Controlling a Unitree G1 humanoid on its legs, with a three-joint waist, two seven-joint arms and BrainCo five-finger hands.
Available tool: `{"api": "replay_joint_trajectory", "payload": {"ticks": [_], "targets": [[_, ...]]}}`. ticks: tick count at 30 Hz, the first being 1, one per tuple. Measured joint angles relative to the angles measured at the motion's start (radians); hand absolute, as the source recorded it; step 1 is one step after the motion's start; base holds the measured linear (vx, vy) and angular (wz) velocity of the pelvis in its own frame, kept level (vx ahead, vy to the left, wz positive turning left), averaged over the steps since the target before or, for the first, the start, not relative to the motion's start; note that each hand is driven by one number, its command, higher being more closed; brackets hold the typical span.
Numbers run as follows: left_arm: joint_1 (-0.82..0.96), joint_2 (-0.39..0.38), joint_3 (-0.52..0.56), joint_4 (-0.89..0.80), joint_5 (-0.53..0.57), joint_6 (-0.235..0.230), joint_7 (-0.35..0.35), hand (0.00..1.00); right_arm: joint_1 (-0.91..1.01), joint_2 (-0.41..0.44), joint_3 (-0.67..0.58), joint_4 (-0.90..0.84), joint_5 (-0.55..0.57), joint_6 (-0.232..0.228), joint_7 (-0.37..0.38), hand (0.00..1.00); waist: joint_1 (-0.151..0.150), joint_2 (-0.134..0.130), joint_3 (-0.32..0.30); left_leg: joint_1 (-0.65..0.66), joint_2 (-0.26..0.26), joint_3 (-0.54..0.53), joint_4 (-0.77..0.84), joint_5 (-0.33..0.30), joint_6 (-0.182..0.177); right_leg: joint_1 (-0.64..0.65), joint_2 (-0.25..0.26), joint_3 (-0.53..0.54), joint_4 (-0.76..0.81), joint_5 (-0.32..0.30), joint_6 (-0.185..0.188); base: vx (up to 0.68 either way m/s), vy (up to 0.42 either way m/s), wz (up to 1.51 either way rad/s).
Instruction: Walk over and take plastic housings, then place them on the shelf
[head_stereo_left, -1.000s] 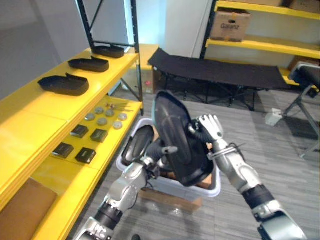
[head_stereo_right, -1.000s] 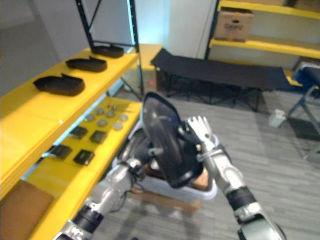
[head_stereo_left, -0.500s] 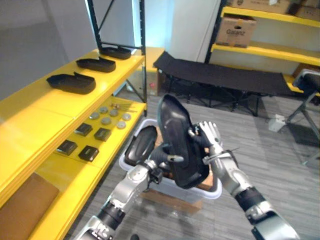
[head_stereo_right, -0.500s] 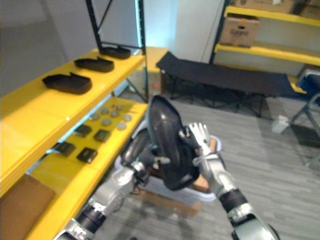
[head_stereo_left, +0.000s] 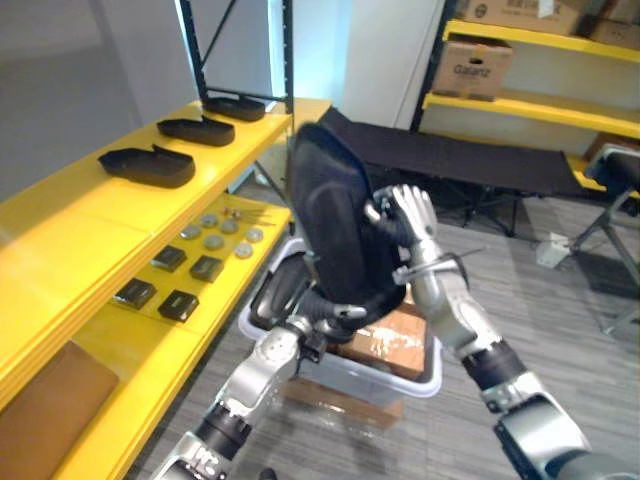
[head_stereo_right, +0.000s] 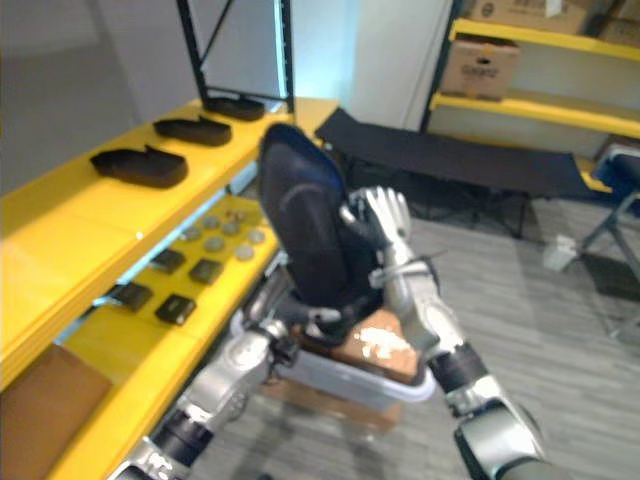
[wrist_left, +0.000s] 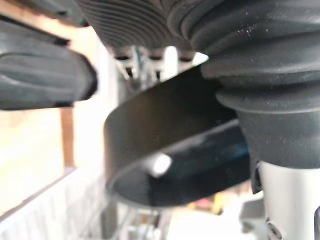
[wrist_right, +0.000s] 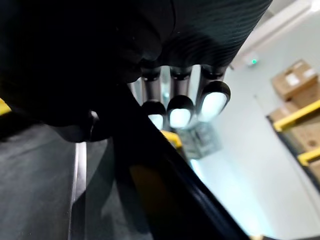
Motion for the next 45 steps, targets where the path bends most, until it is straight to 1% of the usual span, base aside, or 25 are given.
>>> {"api": "replay_joint_trajectory", "payload": {"ticks": [3,5,7,10,13,14,15,16,17,18,19,20,21,22,23,26,27,29,31,34,35,38,45], "targets": [[0.001,-0.002,0.019,0.0,-0.001,0.003,0.036,0.0,-0.038,0.019,0.002,-0.01,0.039,0.027,0.031,1.0,0.005,0.0,0.0,0.001,-0.002,-0.001,0.0,0.0,0.0,0.001,0.001,-0.001,0.001,0.0,0.0,0.0,0.0,0.0],[0.001,-0.003,0.028,0.0,-0.032,0.003,0.071,0.0,-0.065,0.037,0.004,-0.016,0.064,0.034,0.05,1.0,0.007,0.0,0.0,0.001,-0.002,-0.002,0.0,0.0,-0.001,0.001,0.002,-0.002,0.001,-0.001,-0.001,0.0,0.0,0.0],[0.002,-0.004,0.036,0.0,-0.039,0.003,0.098,0.0,-0.074,0.042,0.011,-0.042,0.078,0.054,0.064,1.0,0.008,0.0,0.0,0.002,-0.002,-0.003,0.0,0.0,-0.001,0.003,0.002,-0.004,0.002,-0.001,-0.002,0.0,0.0,0.0],[0.004,-0.005,0.045,0.0,-0.072,-0.001,0.155,0.0,-0.09,0.059,0.027,-0.043,0.086,0.082,0.068,1.0,0.009,0.001,0.0,0.009,-0.002,-0.004,0.0,0.0,-0.001,0.008,0.002,-0.004,0.004,-0.004,-0.004,0.0,0.0,0.0],[0.005,-0.015,0.071,0.0,-0.11,-0.008,0.217,0.0,-0.094,0.078,0.029,-0.043,0.122,0.114,0.071,1.0,0.009,0.001,0.001,0.009,-0.002,-0.004,0.0,0.0,-0.002,0.008,0.002,-0.004,0.005,-0.006,-0.004,0.0,0.0,0.0],[0.005,-0.02,0.081,0.0,-0.12,-0.018,0.248,0.0,-0.094,0.081,0.029,-0.043,0.123,0.118,0.073,1.0,0.009,0.002,0.001,0.009,-0.002,-0.004,0.0,0.0,-0.002,0.008,0.002,-0.004,0.005,-0.006,-0.004,0.0,0.0,0.0],[0.005,-0.025,0.087,0.001,-0.141,-0.038,0.28,0.0,-0.094,0.088,0.029,-0.043,0.124,0.12,0.073,1.0,0.009,0.002,0.001,0.009,-0.002,-0.005,0.0,-0.001,-0.002,0.008,0.002,-0.004,0.005,-0.006,-0.004,0.0,0.0,0.0],[0.005,-0.031,0.096,0.001,-0.15,-0.043,0.292,0.0,-0.094,0.093,0.029,-0.043,0.124,0.12,0.073,1.0,0.009,0.002,0.001,0.009,-0.002,-0.005,0.0,-0.001,-0.003,0.008,0.002,-0.004,0.005,-0.006,-0.004,0.0,0.0,0.0],[0.006,-0.045,0.111,0.001,-0.158,-0.054,0.32,0.0,-0.091,0.103,0.028,-0.043,0.124,0.12,0.069,1.0,0.008,0.003,0.002,0.008,-0.002,-0.005,0.0,-0.001,-0.003,0.007,0.002,-0.004,0.005,-0.007,-0.004,0.0,0.0,0.0],[0.009,-0.049,0.116,0.001,-0.171,-0.076,0.345,0.0,-0.065,0.116,0.021,-0.041,0.121,0.105,0.051,1.0,0.008,0.003,0.002,0.006,-0.002,-0.007,0.0,-0.001,-0.003,0.005,0.002,-0.004,0.005,-0.007,-0.005,-0.01,0.004,0.05],[0.012,-0.05,0.117,0.002,-0.18,-0.083,0.352,0.0,-0.033,0.118,0.018,-0.042,0.121,0.092,0.038,1.0,0.008,0.002,0.001,0.004,0.004,-0.01,0.0,-0.003,-0.006,0.006,0.002,-0.005,0.004,-0.007,-0.005,0.0,-0.009,0.12],[0.022,-0.049,0.119,0.006,-0.187,-0.102,0.366,0.0,0.052,0.127,-0.003,-0.036,0.106,0.038,-0.018,1.0,0.01,0.001,0.0,-0.002,0.003,-0.017,0.0,-0.003,-0.006,0.006,0.001,-0.009,0.003,-0.008,-0.006,0.01,-0.01,0.13],[0.031,-0.048,0.122,0.013,-0.187,-0.118,0.372,0.0,0.107,0.132,-0.006,-0.033,0.088,0.004,-0.056,1.0,0.01,0.001,0.001,-0.004,0.002,-0.021,0.0,-0.003,-0.006,0.006,0.001,-0.013,0.003,-0.008,-0.005,0.02,-0.008,0.14],[0.051,-0.048,0.136,0.029,-0.188,-0.138,0.383,0.0,0.212,0.136,-0.004,-0.02,0.052,-0.057,-0.132,1.0,0.01,0.004,0.002,-0.007,0.0,-0.023,0.0,-0.003,-0.006,0.006,-0.001,-0.016,0.001,-0.009,-0.004,0.01,0.004,0.07],[0.071,-0.047,0.149,0.054,-0.188,-0.155,0.388,0.0,0.309,0.141,-0.001,0.004,0.026,-0.103,-0.197,1.0,0.005,0.007,0.004,-0.01,-0.001,-0.023,0.0,-0.004,-0.006,0.004,-0.003,-0.016,0.0,-0.01,-0.003,0.02,0.011,0.03],[0.108,-0.046,0.152,0.069,-0.185,-0.194,0.401,0.0,0.427,0.15,0.003,0.089,-0.002,-0.178,-0.3,1.0,-0.006,0.011,0.004,-0.031,0.002,-0.014,0.0,-0.004,-0.006,-0.022,-0.005,-0.006,0.0,-0.008,-0.004,0.01,0.009,-0.07],[0.109,-0.047,0.152,0.069,-0.185,-0.202,0.404,0.0,0.434,0.152,0.003,0.103,-0.011,-0.183,-0.31,1.0,-0.007,0.011,0.004,-0.031,0.003,-0.01,0.0,-0.004,-0.006,-0.024,-0.005,-0.003,0.0,-0.007,-0.004,0.01,-0.004,-0.13],[0.104,-0.048,0.155,0.061,-0.181,-0.251,0.411,0.0,0.443,0.139,0.012,0.142,-0.017,-0.211,-0.329,1.0,-0.014,0.011,0.004,-0.025,0.005,-0.004,0.0,-0.003,-0.005,-0.021,-0.004,0.002,0.001,-0.005,-0.006,0.01,-0.005,-0.08],[0.09,-0.054,0.15,0.037,-0.174,-0.276,0.413,0.0,0.443,0.134,0.043,0.155,-0.019,-0.225,-0.328,1.0,-0.017,0.01,0.004,-0.017,0.006,-0.004,0.0,-0.003,-0.005,-0.014,-0.004,0.002,0.0,-0.004,-0.005,0.0,0.0,0.0],[0.054,-0.084,0.145,0.007,-0.145,-0.294,0.411,0.0,0.443,0.135,0.109,0.172,-0.054,-0.253,-0.326,1.0,-0.015,0.009,0.003,-0.017,0.007,-0.004,0.0,-0.003,-0.005,-0.012,-0.002,0.001,0.0,-0.006,-0.007,0.0,0.0,0.0],[0.053,-0.098,0.146,0.005,-0.141,-0.296,0.41,0.0,0.447,0.148,0.117,0.177,-0.057,-0.255,-0.327,1.0,-0.016,0.009,0.003,-0.016,0.008,-0.004,0.0,-0.003,-0.005,-0.012,-0.001,0.001,0.0,-0.007,-0.009,0.0,0.0,0.0],[0.052,-0.097,0.146,0.005,-0.139,-0.292,0.376,0.0,0.448,0.153,0.118,0.194,-0.058,-0.264,-0.328,1.0,-0.016,0.008,0.004,-0.016,0.009,-0.004,0.0,-0.004,-0.006,-0.012,0.0,0.001,0.001,-0.008,-0.009,0.0,0.0,0.0],[0.052,-0.083,0.142,0.01,-0.097,-0.252,0.279,0.0,0.448,0.147,0.112,0.197,-0.056,-0.264,-0.329,1.0,-0.017,0.008,0.004,-0.011,0.01,0.0,0.0,-0.006,-0.008,-0.01,0.001,0.006,0.001,-0.008,-0.009,0.0,0.0,0.0]]}}
